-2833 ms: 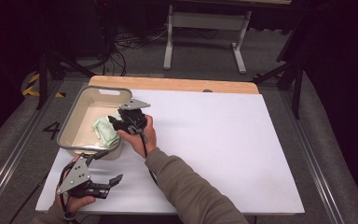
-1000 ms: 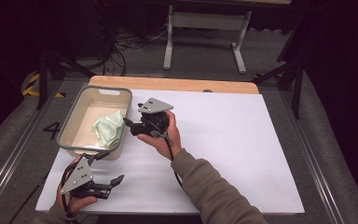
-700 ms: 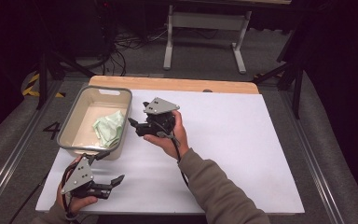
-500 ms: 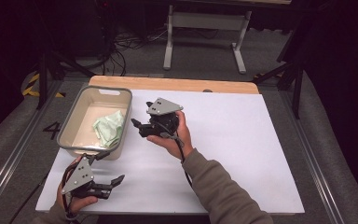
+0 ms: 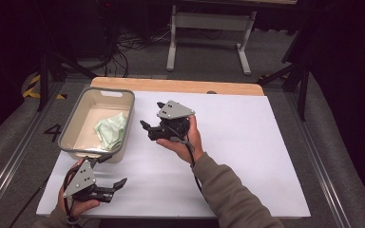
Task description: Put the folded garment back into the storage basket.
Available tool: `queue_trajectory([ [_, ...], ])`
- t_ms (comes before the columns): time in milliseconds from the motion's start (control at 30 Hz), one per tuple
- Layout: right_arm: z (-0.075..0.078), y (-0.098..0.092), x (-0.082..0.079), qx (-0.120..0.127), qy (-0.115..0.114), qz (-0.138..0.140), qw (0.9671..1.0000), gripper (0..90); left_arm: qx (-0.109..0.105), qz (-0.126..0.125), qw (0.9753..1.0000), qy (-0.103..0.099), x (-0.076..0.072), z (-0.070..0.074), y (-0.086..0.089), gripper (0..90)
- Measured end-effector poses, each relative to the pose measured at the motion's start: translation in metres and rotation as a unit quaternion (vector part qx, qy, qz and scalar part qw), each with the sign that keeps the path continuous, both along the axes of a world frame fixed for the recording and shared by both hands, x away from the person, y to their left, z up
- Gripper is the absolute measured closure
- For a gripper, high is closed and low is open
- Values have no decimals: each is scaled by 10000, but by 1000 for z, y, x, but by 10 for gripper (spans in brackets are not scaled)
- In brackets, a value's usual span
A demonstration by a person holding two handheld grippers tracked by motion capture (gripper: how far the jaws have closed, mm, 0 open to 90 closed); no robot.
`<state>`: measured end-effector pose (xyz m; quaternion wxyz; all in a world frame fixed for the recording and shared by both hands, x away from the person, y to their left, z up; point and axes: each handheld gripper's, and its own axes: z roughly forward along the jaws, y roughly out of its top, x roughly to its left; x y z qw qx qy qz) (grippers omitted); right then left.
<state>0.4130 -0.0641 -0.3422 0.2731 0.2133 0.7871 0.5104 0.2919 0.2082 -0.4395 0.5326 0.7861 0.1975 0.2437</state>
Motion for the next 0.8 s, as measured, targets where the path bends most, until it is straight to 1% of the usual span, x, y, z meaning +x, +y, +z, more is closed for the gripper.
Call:
queue_trajectory([
  [100,1,-4,-2,-23,-27,-39,10000,209,-45,1,10000,56,0,-1,-1,123],
  [167,3,-6,-3,-31,-80,-68,9999,190,-11,3,10000,31,0,-1,-1,123],
  [200,4,-8,-4,10,-86,-106,9999,182,-11,4,10000,33,0,-1,-1,123],
  [233,4,-10,-4,47,-75,-93,9999,173,-8,6,10000,31,0,-1,-1,123],
  [400,6,-17,-6,39,-70,-6,10000,115,13,-5,10000,36,0,0,-1,123],
  [433,6,-18,-6,28,-95,-43,9999,107,2,-7,10000,53,0,0,-1,123],
  [500,5,-20,-7,62,-69,-36,10000,95,-16,-1,10000,65,0,-1,-1,123],
  [533,5,-22,-8,80,-80,-34,9999,88,11,2,10000,42,0,0,0,123],
  [567,5,-23,-8,95,-91,-76,9999,76,17,6,10000,39,0,0,-1,123],
  [633,4,-26,-9,173,-73,-2,9998,66,22,2,10000,38,0,0,-1,123],
  [800,6,-33,-13,242,-150,-4,9996,33,21,1,10000,36,0,-1,-1,123],
])
